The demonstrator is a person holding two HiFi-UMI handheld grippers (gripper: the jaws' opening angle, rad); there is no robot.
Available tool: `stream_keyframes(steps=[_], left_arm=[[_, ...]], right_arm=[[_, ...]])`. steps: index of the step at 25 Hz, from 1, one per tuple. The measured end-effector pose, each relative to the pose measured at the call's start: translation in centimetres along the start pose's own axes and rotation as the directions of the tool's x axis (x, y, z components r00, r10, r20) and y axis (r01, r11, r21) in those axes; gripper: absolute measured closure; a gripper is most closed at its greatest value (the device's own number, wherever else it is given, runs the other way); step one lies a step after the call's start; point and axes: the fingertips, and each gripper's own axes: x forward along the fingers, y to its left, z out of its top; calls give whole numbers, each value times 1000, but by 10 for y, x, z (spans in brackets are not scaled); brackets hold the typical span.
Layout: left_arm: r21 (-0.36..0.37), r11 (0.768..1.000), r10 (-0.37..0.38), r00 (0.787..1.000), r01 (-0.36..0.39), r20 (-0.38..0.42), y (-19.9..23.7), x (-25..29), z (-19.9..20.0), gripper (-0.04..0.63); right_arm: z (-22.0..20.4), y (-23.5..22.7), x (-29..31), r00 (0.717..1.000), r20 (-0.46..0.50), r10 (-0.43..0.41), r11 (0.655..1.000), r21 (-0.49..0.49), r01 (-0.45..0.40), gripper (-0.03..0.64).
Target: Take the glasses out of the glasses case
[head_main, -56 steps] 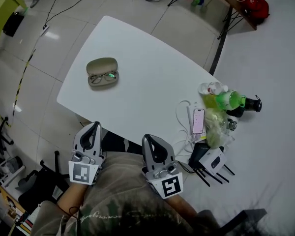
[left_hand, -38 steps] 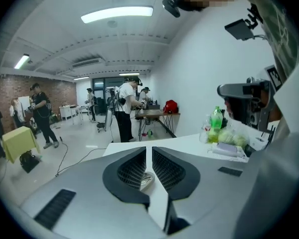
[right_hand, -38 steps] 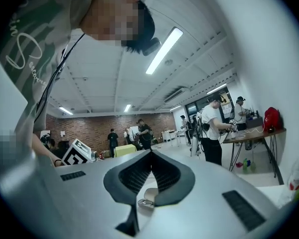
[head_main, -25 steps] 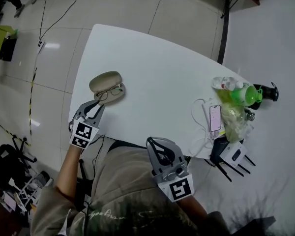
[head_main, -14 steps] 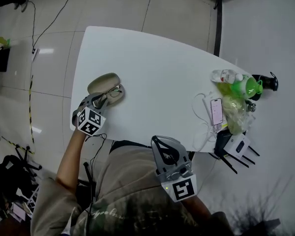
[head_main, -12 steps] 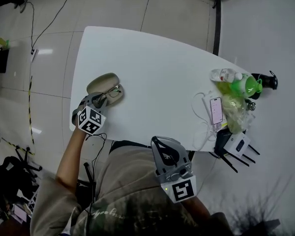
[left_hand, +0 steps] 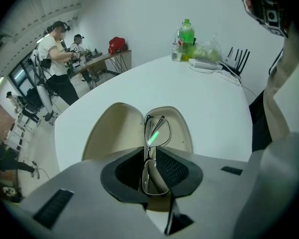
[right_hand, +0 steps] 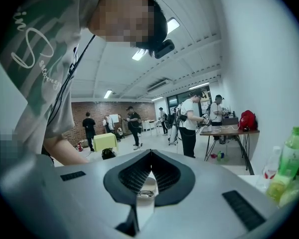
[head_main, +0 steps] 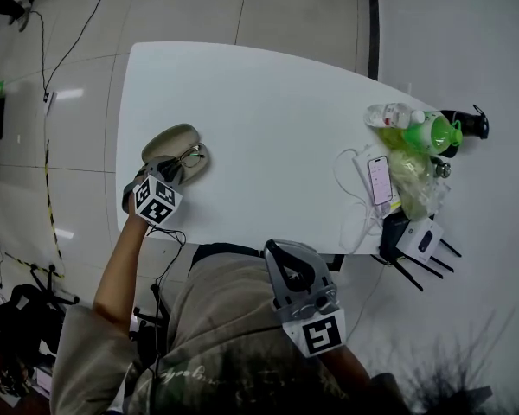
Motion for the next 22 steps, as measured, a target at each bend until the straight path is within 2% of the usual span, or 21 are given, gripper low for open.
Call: stream_keyframes(steps=[5, 9, 14, 18, 22], left_arm=[[19, 1000, -1, 1000, 2, -10, 2, 5, 1, 517], [33, 999, -42, 998, 43, -48, -7, 10, 0, 517], [111, 993, -21, 996, 31, -85, -13, 13, -1, 517], [96, 995, -14, 995, 24, -97, -13, 14, -1, 518], [74, 996, -41, 989, 52, -141, -13, 12, -3, 518]], right_arm=[[2, -4, -1, 1000, 10, -16, 1000, 21, 16, 604], [2, -4, -4, 1000, 15, -21, 1000, 23, 21, 604], [0, -7, -9, 999, 15, -34, 999, 31, 33, 604], [2, -8, -12, 999, 27, -38, 999, 34, 37, 604], [6, -8, -15, 998, 39, -46, 999, 24, 45, 604]])
